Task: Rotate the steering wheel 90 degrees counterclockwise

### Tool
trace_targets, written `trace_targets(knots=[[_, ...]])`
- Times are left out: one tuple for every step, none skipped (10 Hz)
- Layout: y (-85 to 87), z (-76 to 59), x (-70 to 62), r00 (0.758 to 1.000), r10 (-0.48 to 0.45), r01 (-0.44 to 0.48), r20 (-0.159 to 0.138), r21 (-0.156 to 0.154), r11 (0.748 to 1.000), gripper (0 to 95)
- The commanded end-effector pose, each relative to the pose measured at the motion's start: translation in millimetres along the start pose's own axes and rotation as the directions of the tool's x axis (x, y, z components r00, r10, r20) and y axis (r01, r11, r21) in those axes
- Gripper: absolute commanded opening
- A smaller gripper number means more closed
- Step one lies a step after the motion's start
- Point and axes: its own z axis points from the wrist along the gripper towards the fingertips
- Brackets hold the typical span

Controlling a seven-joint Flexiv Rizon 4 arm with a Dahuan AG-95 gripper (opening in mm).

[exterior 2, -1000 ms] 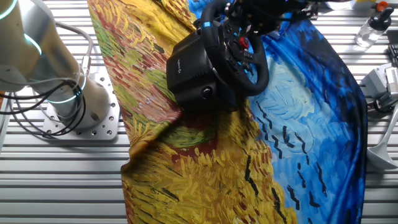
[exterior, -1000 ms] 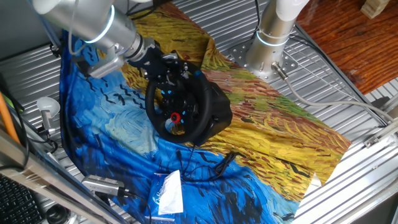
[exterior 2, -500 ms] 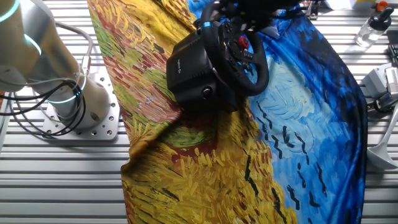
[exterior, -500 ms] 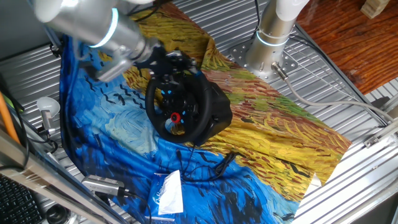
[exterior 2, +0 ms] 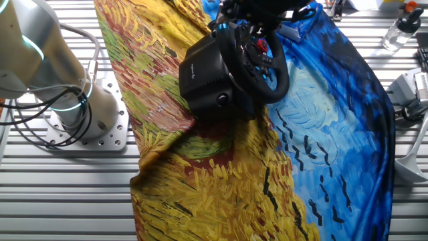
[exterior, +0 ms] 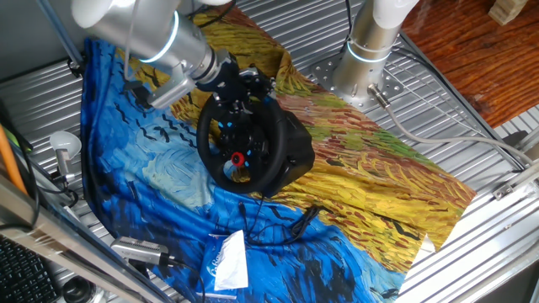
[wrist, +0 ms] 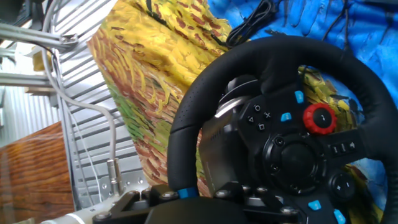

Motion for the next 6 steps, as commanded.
trace_targets(knots=[[1.3,2.9,1.5,1.000,-0.020,0.020,-0.005,0.009,1.000,38.0],[1.3,2.9,1.5,1.000,-0.023,0.024,-0.012,0.011,1.000,38.0],[1.3,2.9,1.5,1.000,-0.026,0.027,-0.015,0.011,1.000,38.0],[1.3,2.9,1.5,0.999,-0.030,0.030,-0.012,0.010,1.000,38.0],[1.3,2.9,1.5,0.999,-0.032,0.032,-0.010,0.008,0.999,38.0],[1.3,2.9,1.5,0.999,-0.039,0.039,-0.010,0.008,0.999,38.0]])
